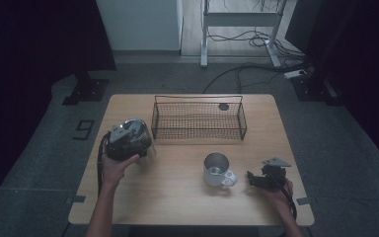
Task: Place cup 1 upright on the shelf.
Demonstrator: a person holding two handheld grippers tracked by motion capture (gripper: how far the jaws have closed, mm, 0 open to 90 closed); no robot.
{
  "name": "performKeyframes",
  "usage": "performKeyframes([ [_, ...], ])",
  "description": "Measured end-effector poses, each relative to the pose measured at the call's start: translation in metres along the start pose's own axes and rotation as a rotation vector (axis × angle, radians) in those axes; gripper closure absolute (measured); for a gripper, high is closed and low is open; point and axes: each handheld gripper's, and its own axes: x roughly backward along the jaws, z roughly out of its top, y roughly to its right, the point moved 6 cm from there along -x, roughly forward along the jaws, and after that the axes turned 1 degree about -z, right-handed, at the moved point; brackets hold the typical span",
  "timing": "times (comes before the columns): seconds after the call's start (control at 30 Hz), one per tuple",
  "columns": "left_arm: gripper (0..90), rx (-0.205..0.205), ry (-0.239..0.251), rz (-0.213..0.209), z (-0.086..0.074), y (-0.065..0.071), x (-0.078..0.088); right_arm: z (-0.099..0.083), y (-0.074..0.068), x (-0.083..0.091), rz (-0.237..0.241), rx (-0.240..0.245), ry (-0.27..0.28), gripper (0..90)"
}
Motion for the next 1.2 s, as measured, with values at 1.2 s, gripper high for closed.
performKeyframes([
  [1.2, 3.8, -0.024, 0.010, -0.045, 0.033, 0.010, -0.014, 0.001, 0.001, -0.001, -0.006, 0.002, 0.005, 11.3],
])
